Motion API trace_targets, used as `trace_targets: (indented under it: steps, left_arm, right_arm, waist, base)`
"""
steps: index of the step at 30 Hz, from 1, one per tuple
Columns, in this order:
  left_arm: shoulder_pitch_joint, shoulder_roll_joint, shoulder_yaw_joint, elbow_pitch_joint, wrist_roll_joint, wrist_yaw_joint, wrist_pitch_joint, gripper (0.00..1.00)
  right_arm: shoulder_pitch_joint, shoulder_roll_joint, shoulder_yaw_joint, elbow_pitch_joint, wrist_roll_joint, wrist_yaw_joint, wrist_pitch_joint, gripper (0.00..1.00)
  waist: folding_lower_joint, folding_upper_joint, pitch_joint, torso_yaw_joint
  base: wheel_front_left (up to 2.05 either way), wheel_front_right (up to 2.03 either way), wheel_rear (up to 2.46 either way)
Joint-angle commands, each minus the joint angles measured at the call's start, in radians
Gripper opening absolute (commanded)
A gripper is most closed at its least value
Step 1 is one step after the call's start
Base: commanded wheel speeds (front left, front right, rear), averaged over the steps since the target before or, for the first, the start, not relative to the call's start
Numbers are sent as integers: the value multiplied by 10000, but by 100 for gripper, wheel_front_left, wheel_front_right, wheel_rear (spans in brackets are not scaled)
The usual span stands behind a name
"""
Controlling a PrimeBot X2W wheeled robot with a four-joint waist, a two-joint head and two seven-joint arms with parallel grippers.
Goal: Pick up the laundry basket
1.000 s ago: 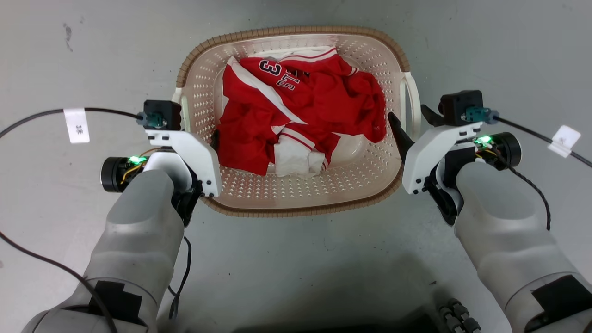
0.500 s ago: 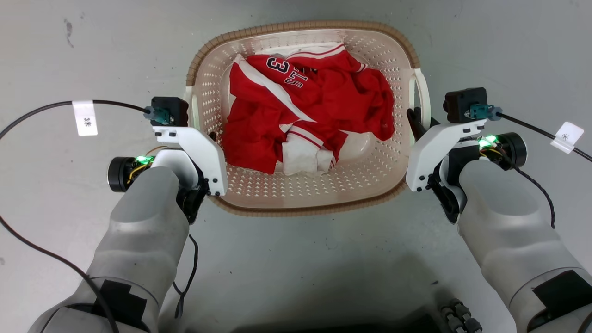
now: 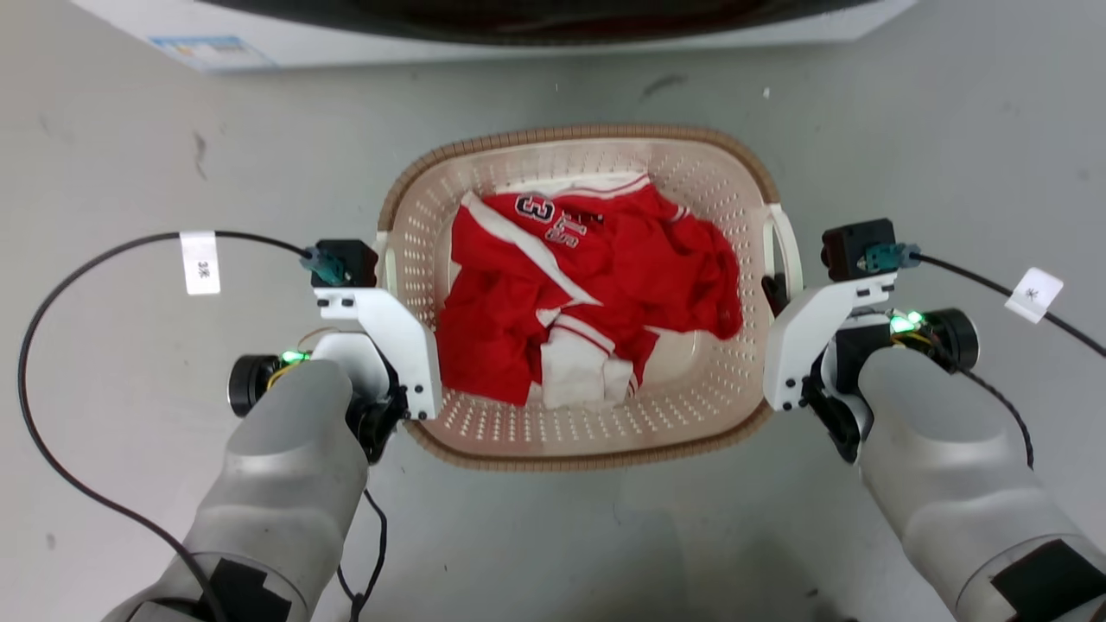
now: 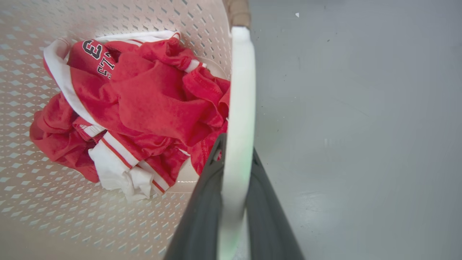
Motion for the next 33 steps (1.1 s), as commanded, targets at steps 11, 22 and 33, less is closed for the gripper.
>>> trace_targets:
  steps: [11,22,33]
  left_arm:
    - [491,-272,-804,-335,-965,-133,1100,0]
    - [836,-91,-1520,-652,-1892,-137,2530,0]
    - [1503,119,-2247,-749,-2692,-137,3541,0]
  right_arm:
    - [737,175,793,-431,994,135,1168,0]
    - [1181,-55,1626,-922,2059,138,3025,0]
    - [1721,-119,2345,-1030,3037,145,4486,0]
  waist:
    - [0,0,-2439,20]
    - [0,0,-4147,73]
    - [0,0,-5707,61]
  base:
    - [0,0,0]
    - [0,0,0]
    - [0,0,0]
